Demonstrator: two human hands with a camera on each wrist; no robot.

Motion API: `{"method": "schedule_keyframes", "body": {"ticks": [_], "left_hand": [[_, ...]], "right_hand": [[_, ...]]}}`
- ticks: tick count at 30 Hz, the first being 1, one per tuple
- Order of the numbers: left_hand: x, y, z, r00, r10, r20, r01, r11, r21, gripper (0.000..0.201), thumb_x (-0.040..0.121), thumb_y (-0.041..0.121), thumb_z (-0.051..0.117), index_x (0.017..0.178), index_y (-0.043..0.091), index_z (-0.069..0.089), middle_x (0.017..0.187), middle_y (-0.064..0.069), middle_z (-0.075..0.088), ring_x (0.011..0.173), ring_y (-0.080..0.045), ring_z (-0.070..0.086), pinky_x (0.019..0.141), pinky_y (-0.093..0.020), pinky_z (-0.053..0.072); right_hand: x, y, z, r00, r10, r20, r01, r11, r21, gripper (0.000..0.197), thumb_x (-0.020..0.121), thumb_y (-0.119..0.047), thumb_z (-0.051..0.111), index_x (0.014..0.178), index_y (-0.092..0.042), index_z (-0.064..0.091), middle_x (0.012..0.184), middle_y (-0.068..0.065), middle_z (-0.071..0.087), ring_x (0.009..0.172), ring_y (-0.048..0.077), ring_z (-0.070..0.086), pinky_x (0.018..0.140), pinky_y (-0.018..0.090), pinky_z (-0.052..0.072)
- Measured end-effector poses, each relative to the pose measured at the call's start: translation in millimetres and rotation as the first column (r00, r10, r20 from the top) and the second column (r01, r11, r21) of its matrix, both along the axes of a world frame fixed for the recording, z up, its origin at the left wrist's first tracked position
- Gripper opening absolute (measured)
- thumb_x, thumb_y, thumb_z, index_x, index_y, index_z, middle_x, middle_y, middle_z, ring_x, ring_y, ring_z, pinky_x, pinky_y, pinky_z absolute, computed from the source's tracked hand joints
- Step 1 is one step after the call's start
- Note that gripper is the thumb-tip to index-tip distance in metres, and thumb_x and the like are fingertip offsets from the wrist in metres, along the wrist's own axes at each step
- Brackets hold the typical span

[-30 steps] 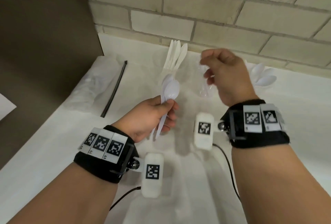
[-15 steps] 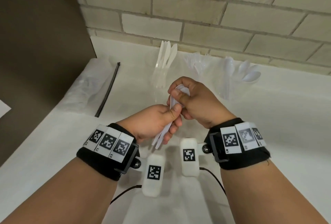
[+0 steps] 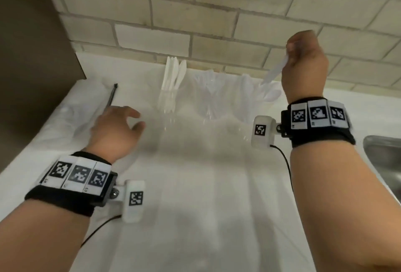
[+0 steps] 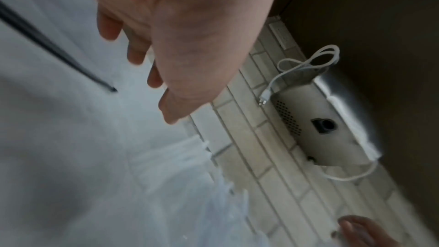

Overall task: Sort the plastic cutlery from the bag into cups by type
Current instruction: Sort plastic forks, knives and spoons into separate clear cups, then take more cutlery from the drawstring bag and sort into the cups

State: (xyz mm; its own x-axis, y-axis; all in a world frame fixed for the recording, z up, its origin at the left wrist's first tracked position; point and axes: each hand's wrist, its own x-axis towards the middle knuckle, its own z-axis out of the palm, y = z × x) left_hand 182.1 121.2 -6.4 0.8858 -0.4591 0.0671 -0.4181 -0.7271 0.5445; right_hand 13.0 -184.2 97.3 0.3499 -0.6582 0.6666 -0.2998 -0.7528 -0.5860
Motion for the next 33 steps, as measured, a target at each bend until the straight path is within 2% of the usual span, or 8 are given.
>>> {"method": "schedule_keyframes", "body": {"ticks": [4, 7, 10, 13, 19, 23, 29, 33], "left_hand": [[23, 16, -4, 0.975, 0.219, 0.022, -0.217, 0.937, 0.275, 0.044, 0.086, 0.037, 0.056, 0.129, 0.036, 0.051, 0.153, -0.006, 0.023, 0.143, -0.034, 0.011, 0.111, -0.053, 0.018], [32, 20, -11, 0.954, 0.297, -0.039, -0.246, 0.850, 0.466, 0.056, 0.085, 0.031, 0.055, 0.138, 0.042, 0.039, 0.159, -0.005, 0.001, 0.145, -0.038, -0.010, 0.112, -0.063, 0.008], [35, 24, -13, 0.939, 0.328, -0.103, -0.238, 0.836, 0.494, 0.063, 0.087, 0.019, 0.053, 0.142, 0.043, 0.032, 0.158, -0.005, -0.014, 0.144, -0.039, -0.014, 0.109, -0.070, 0.012], [37, 28, -10, 0.932, 0.354, -0.081, -0.276, 0.837, 0.473, 0.065, 0.081, 0.008, 0.053, 0.136, 0.039, 0.039, 0.156, -0.009, -0.018, 0.143, -0.037, 0.001, 0.108, -0.063, 0.024], [51, 37, -2, 0.923, 0.379, -0.062, -0.232, 0.680, 0.696, 0.063, 0.074, 0.009, 0.059, 0.132, 0.029, 0.048, 0.151, -0.022, 0.013, 0.133, -0.044, 0.020, 0.105, -0.058, 0.030], [51, 44, 5, 0.937, 0.350, 0.008, -0.244, 0.638, 0.731, 0.052, 0.072, 0.025, 0.067, 0.122, 0.028, 0.053, 0.136, -0.012, 0.036, 0.121, -0.038, 0.033, 0.102, -0.055, 0.031], [37, 59, 9, 0.987, 0.157, -0.039, -0.101, 0.788, 0.607, 0.037, 0.080, 0.020, 0.061, 0.116, 0.012, 0.057, 0.126, -0.015, 0.045, 0.111, -0.029, 0.050, 0.093, -0.035, 0.048], [14, 72, 15, 0.981, 0.096, -0.171, -0.043, 0.957, 0.288, 0.018, 0.070, 0.021, 0.071, 0.078, 0.016, 0.057, 0.090, -0.006, 0.064, 0.089, -0.025, 0.057, 0.069, -0.030, 0.047]], "right_hand": [[19, -9, -29, 0.976, -0.028, -0.214, 0.045, 0.996, 0.072, 0.023, 0.092, -0.007, 0.038, 0.104, -0.011, 0.056, 0.101, 0.016, 0.062, 0.082, 0.031, 0.056, 0.068, 0.035, 0.045], [28, -9, -49, 0.850, -0.056, -0.524, 0.138, 0.983, 0.119, 0.023, 0.096, -0.014, 0.035, 0.114, -0.013, 0.050, 0.106, 0.017, 0.060, 0.085, 0.034, 0.054, 0.069, 0.037, 0.041], [35, -2, -56, 0.678, -0.076, -0.731, 0.212, 0.973, 0.095, 0.047, 0.098, -0.036, 0.023, 0.136, -0.015, 0.040, 0.132, 0.019, 0.049, 0.117, 0.043, 0.046, 0.094, 0.049, 0.043], [38, 4, -52, 0.697, -0.141, -0.703, 0.243, 0.969, 0.047, 0.050, 0.098, -0.039, 0.027, 0.145, -0.022, 0.029, 0.140, 0.020, 0.039, 0.123, 0.045, 0.038, 0.097, 0.055, 0.038], [40, 55, -38, 0.864, -0.152, -0.480, 0.119, 0.988, -0.099, 0.052, 0.091, -0.025, 0.053, 0.140, -0.014, 0.041, 0.138, 0.023, 0.038, 0.123, 0.045, 0.037, 0.094, 0.053, 0.039], [50, 112, -40, 0.832, 0.043, -0.553, -0.065, 0.998, -0.021, 0.047, 0.091, -0.029, 0.054, 0.136, -0.017, 0.048, 0.141, 0.016, 0.036, 0.126, 0.038, 0.036, 0.105, 0.041, 0.031], [72, 187, -70, 0.601, 0.428, -0.676, -0.288, 0.904, 0.316, 0.037, 0.095, -0.030, 0.048, 0.130, -0.020, 0.053, 0.136, 0.004, 0.040, 0.124, 0.026, 0.038, 0.101, 0.032, 0.034], [90, 211, -95, 0.483, 0.615, -0.623, -0.289, 0.783, 0.550, 0.047, 0.097, -0.018, 0.043, 0.144, -0.014, 0.037, 0.112, 0.008, 0.061, 0.116, 0.028, 0.055, 0.090, 0.027, 0.041]]}}
